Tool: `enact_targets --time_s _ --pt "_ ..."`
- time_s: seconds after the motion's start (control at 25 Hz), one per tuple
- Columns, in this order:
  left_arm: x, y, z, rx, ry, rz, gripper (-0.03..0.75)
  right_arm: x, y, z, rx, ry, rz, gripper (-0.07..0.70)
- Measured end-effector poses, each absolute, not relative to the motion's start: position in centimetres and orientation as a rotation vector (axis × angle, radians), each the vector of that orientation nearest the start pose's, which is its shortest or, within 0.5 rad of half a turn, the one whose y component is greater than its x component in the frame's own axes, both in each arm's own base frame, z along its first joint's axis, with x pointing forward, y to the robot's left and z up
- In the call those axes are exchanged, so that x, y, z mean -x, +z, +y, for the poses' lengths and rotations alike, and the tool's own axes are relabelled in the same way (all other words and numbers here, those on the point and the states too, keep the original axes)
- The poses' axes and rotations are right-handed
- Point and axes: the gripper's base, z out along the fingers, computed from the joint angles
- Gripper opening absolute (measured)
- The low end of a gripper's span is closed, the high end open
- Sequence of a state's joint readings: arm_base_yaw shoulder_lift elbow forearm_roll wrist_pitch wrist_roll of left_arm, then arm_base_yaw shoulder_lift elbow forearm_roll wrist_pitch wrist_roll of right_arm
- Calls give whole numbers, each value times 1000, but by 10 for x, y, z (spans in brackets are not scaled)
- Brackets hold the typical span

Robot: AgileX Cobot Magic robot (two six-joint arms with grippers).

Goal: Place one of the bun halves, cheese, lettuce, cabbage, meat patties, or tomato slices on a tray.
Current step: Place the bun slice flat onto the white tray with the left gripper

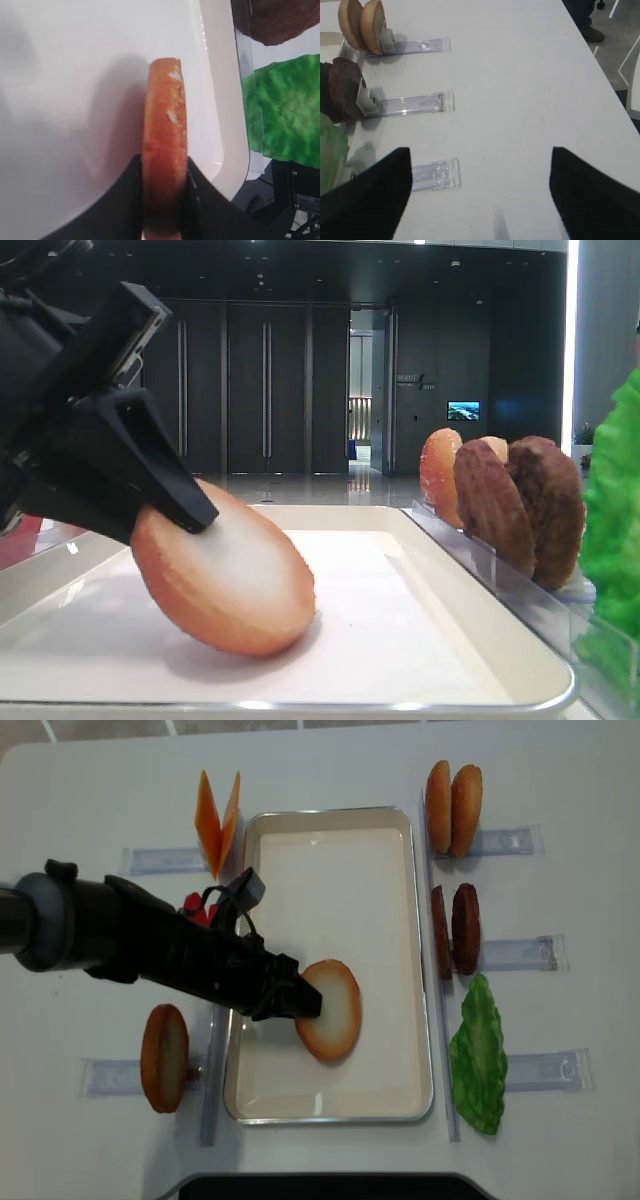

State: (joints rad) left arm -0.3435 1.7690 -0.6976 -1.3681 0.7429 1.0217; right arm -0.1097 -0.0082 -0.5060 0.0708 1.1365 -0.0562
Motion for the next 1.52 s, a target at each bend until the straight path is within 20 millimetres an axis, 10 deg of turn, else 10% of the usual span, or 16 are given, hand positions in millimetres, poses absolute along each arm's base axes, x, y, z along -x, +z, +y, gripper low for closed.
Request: enact_targets --time_s 0.56,1.0,1.52 --pt "-241 132 -150 -310 -1164 2744 146 10 273 7 -49 -14 2103 538" --pt "-239 131 -149 -285 -1149 2791 577 10 273 7 -49 -14 2103 538" --pt "-255 182 -150 -299 -1062 2857 618 10 273 7 -49 -14 2103 538"
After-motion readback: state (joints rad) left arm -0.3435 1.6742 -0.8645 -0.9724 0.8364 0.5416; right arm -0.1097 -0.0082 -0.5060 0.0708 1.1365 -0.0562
